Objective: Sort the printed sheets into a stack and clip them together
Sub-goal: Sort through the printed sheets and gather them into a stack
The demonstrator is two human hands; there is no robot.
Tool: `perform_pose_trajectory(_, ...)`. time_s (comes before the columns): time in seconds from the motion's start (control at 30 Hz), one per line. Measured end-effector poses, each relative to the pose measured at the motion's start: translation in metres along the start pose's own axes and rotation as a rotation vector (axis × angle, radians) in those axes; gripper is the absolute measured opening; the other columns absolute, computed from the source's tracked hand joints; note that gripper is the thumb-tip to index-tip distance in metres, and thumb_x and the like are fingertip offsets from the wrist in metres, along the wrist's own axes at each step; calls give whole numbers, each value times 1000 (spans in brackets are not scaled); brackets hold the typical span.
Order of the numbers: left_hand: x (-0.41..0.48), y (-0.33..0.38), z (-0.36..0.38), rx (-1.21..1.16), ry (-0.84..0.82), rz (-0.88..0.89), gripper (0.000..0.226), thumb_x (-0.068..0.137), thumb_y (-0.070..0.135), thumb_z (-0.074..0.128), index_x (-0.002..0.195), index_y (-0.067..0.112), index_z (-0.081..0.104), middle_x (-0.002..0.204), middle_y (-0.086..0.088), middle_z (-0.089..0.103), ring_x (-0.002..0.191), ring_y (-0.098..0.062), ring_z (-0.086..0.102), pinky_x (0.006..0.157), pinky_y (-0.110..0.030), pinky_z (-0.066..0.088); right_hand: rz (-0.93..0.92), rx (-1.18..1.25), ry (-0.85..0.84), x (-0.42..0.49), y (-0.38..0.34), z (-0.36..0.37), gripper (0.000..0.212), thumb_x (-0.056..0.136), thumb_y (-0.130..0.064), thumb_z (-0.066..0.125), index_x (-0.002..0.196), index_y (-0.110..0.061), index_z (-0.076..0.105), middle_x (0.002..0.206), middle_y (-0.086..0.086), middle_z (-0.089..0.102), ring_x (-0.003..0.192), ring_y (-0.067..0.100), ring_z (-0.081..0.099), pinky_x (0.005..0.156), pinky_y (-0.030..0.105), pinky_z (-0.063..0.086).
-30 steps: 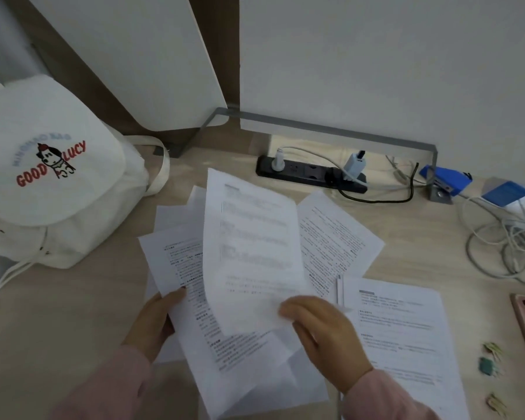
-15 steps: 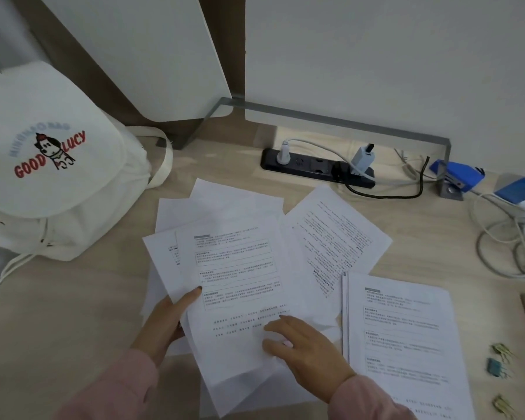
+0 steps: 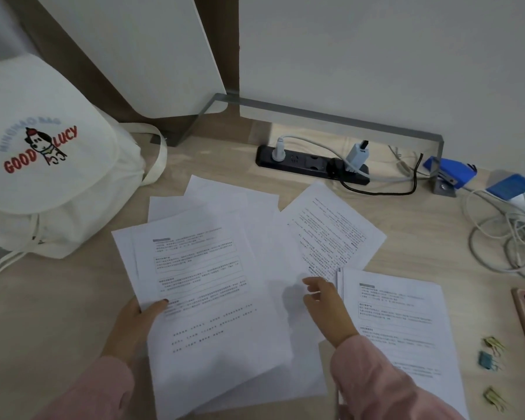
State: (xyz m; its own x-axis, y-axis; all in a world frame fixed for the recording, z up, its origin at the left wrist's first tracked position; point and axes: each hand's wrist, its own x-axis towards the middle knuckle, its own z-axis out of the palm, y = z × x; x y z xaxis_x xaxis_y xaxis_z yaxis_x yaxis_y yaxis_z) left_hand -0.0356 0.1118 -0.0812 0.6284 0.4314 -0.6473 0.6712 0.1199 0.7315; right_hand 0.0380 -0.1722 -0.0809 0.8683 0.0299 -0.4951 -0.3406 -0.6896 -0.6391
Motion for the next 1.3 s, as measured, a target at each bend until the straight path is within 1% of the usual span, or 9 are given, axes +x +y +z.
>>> perform_pose_trajectory(0.13, -1, -5, -13, 40, 91, 36, 36, 88, 5, 55, 124, 5, 55, 117, -13, 60, 98, -25, 54, 88, -35, 39, 183, 145, -31, 7, -6, 8, 39, 86, -10, 51, 125, -9, 48, 117, 10, 52, 100, 20, 52, 84, 28, 39)
perform_pose_trajectory(0.3, -4, -6, -18, 57, 122, 53, 28, 89, 4, 53, 117, 3, 57, 106, -11, 60, 101, -30, 56, 86, -37, 41, 287, 454, -70, 9, -19, 23, 37, 87, -5, 48, 124, -5, 48, 93, 5, 55, 87, 20, 53, 91, 36, 46)
perform_pose_trajectory(0.37, -6, -6, -17, 27, 94, 34, 29, 90, 5, 52, 118, 5, 56, 109, -11, 60, 101, -28, 55, 89, -37, 41, 305, 551, -114, 8, -28, 31, 32, 87, -4, 49, 119, -7, 50, 85, 3, 55, 82, 20, 53, 83, 32, 48)
perform_pose_trajectory(0.57, -9, -11, -19, -28, 38, -3, 34, 90, 10, 54, 124, 7, 56, 114, -11, 62, 103, -28, 57, 91, -38, 43, 242, 403, -113, 9, -41, 50, 13, 86, -7, 49, 77, -13, 57, 64, 2, 49, 62, 18, 44, 65, 31, 39)
perform_pose_trajectory(0.67, -11, -12, -19, -60, 22, -12, 33, 90, 11, 54, 124, 9, 55, 113, -10, 61, 97, -24, 57, 88, -36, 42, 163, 310, -75, 7, -39, 51, 24, 87, -11, 51, 63, -14, 48, 57, -2, 43, 58, 15, 39, 64, 26, 35)
perform_pose_trajectory(0.8, -13, -13, -20, -102, 44, -10, 37, 92, 11, 52, 128, 11, 52, 118, -9, 61, 103, -26, 56, 93, -39, 43, 70, 257, 83, 2, -44, 31, 13, 91, -16, 50, 93, -14, 63, 74, -3, 57, 70, 13, 51, 60, 22, 35)
perform_pose_trajectory(1.0, -12, -6, -21, -140, 63, 6, 35, 92, 13, 52, 127, 11, 53, 118, -9, 61, 103, -27, 57, 96, -43, 43, -163, 8, 416, -9, -76, -53, 18, 92, -18, 50, 99, -14, 66, 82, 1, 62, 80, 19, 56, 66, 23, 32)
perform_pose_trajectory(1.17, -8, 1, -16, -206, 56, 2, 32, 91, 9, 52, 122, 6, 56, 116, -13, 62, 99, -29, 59, 94, -43, 43, -621, -393, 775, -42, -117, -104, 17, 91, -17, 51, 95, -13, 67, 79, 4, 69, 61, 21, 57, 49, 22, 35)
perform_pose_trajectory(1.3, -6, 2, -17, -228, 62, -1, 34, 91, 11, 53, 124, 4, 55, 117, -15, 62, 108, -33, 57, 102, -49, 39, -815, -544, 678, -48, -119, -77, 15, 80, -11, 60, 88, -18, 70, 80, -2, 72, 62, 18, 65, 42, 26, 48)
